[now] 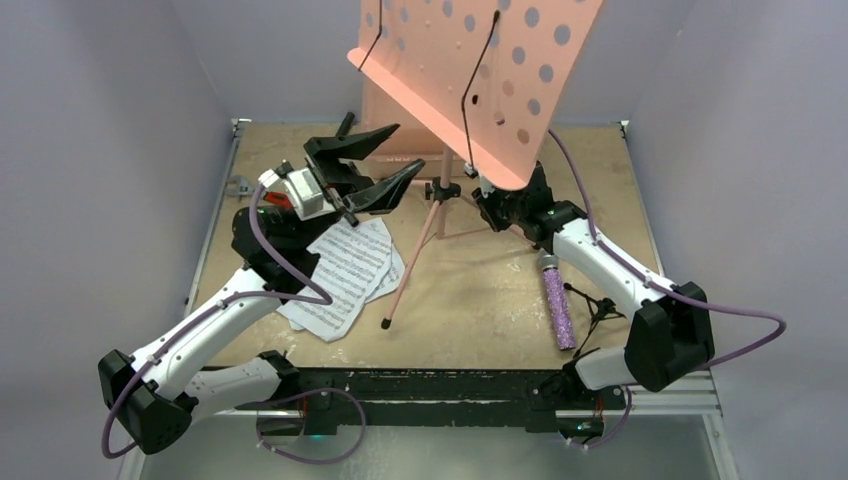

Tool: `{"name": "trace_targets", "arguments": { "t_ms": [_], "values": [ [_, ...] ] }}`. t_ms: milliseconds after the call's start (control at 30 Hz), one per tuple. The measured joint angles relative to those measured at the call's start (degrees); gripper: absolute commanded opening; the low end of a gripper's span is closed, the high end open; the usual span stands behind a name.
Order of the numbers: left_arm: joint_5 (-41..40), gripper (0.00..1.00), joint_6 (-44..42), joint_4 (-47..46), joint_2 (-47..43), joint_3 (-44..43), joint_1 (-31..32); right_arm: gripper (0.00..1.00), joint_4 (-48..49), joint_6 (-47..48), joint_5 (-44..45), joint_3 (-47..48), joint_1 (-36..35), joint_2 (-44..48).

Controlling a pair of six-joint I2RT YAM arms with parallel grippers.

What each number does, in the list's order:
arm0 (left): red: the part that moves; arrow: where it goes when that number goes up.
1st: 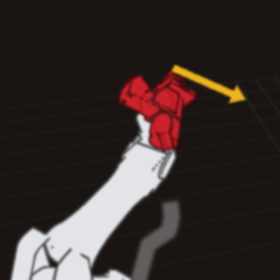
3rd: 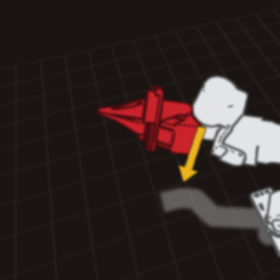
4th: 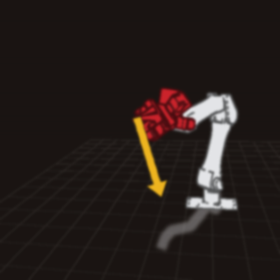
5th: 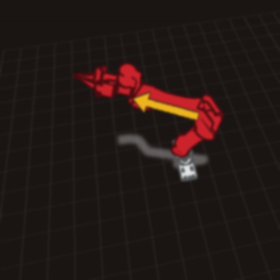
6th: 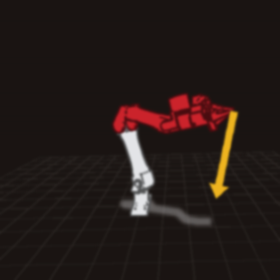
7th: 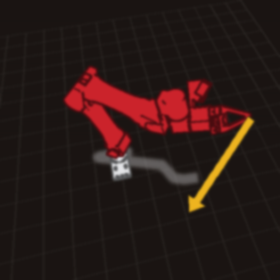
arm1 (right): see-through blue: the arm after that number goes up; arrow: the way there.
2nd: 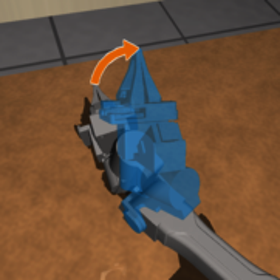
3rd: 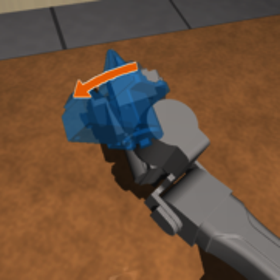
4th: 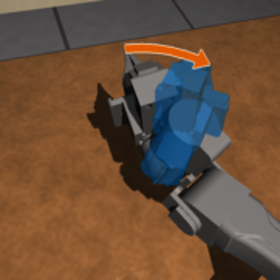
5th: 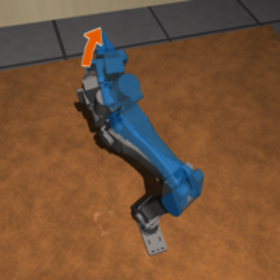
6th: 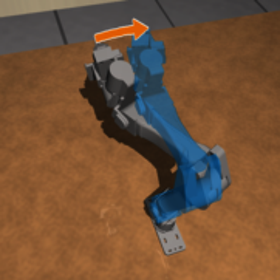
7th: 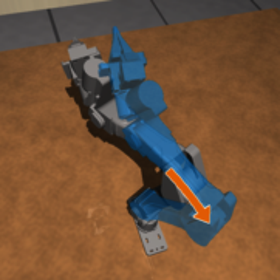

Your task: Set up the instrument practice props

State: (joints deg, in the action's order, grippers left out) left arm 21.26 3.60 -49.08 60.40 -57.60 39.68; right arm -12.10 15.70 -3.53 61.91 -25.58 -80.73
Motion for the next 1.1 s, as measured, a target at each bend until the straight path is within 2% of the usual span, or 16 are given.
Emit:
{"name": "trace_targets", "arguments": {
  "t_ms": [233, 600, 800, 1100],
  "values": [
    [2.67, 0.66, -0.52, 9.68, -2.25, 6.12, 0.00, 0.29, -0.92, 0.09, -0.37, -0.42, -0.79, 0.28],
    [-3.08, 0.68, -5.66, 32.30, -9.55, 16.31, 0.09, 0.43, -0.85, -2.45, 1.01, -0.42, -0.17, 0.28],
    [-8.63, 0.68, -0.96, 36.85, -6.60, 18.08, 0.09, 0.52, -0.87, -4.48, 1.05, -0.42, -0.13, 0.28],
    [-12.59, 0.60, 7.30, 35.58, 3.52, 19.74, 0.11, 0.53, -0.85, -6.10, 1.09, -0.44, -0.11, 0.28]
  ]
}}
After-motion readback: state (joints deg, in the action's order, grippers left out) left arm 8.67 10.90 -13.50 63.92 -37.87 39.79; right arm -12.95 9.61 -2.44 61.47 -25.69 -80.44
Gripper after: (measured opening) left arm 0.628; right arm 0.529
